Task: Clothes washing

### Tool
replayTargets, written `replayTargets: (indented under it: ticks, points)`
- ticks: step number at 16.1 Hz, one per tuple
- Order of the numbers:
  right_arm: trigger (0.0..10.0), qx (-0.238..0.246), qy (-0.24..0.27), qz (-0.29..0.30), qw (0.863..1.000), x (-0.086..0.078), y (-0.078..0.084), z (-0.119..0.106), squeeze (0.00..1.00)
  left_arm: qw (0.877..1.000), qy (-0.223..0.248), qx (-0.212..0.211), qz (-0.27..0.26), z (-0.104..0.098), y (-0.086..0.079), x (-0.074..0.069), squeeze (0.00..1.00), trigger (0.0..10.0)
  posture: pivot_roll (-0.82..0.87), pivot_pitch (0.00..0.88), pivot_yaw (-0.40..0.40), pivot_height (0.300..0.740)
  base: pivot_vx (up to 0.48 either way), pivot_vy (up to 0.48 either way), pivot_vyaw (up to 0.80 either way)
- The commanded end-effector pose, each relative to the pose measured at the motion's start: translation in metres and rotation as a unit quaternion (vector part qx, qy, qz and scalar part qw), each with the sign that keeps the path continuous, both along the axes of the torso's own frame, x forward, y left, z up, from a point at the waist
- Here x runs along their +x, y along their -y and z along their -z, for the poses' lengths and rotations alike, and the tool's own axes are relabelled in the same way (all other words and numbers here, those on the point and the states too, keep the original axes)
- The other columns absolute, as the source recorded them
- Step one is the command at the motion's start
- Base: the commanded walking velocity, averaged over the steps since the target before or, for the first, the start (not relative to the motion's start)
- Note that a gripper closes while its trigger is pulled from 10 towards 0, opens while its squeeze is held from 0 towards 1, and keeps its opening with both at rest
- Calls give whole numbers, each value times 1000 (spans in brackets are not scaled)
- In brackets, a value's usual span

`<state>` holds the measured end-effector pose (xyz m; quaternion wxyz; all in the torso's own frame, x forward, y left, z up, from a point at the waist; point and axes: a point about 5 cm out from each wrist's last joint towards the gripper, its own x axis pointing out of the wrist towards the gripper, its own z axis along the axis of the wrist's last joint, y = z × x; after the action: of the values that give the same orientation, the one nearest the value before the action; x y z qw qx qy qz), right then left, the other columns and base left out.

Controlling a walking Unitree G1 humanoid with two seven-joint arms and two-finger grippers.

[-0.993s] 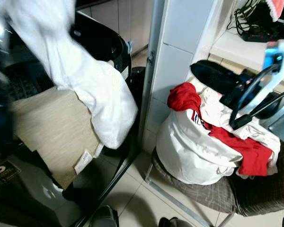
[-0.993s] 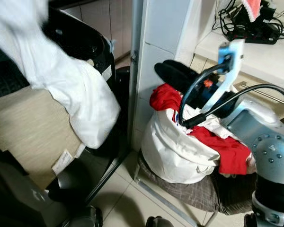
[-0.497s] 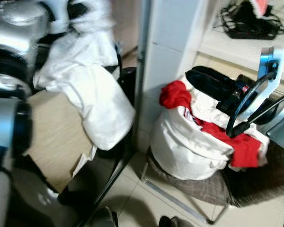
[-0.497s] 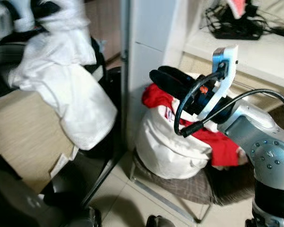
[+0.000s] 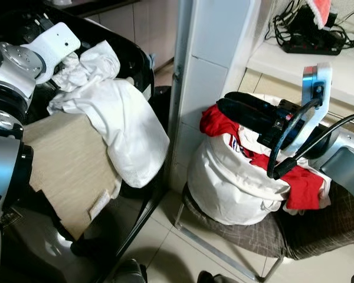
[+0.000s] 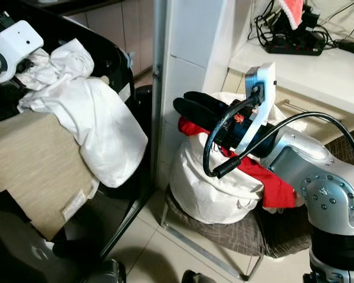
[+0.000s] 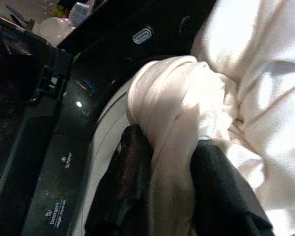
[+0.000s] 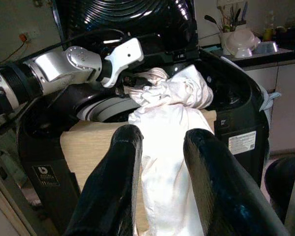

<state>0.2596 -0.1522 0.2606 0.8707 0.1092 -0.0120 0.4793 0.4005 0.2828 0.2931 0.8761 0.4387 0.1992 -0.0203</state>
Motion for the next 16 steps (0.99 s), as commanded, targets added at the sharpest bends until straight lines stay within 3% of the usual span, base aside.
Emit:
replayTargets:
  ticks: [1, 5, 6, 7, 10, 11, 12, 13, 14, 15, 16]
  points:
    - [10000, -14, 7, -5, 1000, -3, -1, -2, 0, 1000, 14, -14, 6, -16, 3, 1, 1000, 10000, -40, 36, -21, 740, 0, 0, 0]
    - [10000, -17, 6, -4, 1000, -2, 0, -2, 0, 998, 37, -58, 11, -27, 7, 1, 1000, 10000, -40, 33, -23, 740, 0, 0, 0]
    - [10000, -18, 6, -4, 1000, -2, 0, -2, 0, 997, 42, -63, 12, -31, 8, 2, 1000, 10000, -39, 31, -22, 740, 0, 0, 0]
    - [10000, -19, 7, -4, 1000, -1, 1, -3, 0, 998, 42, -42, 6, -34, 7, 1, 1000, 10000, -39, 32, -20, 740, 0, 0, 0]
    - [10000, -20, 10, 4, 1000, 0, 5, -5, 0, 995, 67, -74, 6, -41, 7, 1, 1000, 10000, -42, 32, -17, 740, 0, 0, 0]
    - [10000, -17, 9, 18, 1000, 1, 6, -5, 0, 980, 134, -143, 35, -52, 19, 5, 1000, 10000, -44, 31, -17, 740, 0, 0, 0]
    - [10000, -12, 7, 39, 999, 5, 7, -5, 0, 951, 159, -254, 80, -56, 36, 8, 106, 10000, -44, 32, -15, 740, 0, 0, 0]
    - [10000, -15, 9, 53, 998, 6, 8, -4, 0, 933, 167, -297, 112, -56, 46, 10, 0, 10000, -45, 32, -15, 740, 0, 0, 0]
    - [10000, -15, 6, 74, 997, 9, 8, -2, 0, 905, 179, -361, 140, -48, 58, 12, 0, 10000, -48, 31, -16, 740, 0, 0, 0]
    - [10000, -15, 2, 78, 997, 9, 7, 1, 0, 896, 197, -364, 162, -39, 65, 13, 0, 10000, -49, 31, -17, 740, 0, 0, 0]
    - [10000, -25, -1, 75, 997, 7, 6, 5, 0, 905, 193, -341, 168, -23, 69, 13, 0, 10000, -50, 32, -22, 740, 0, 0, 0]
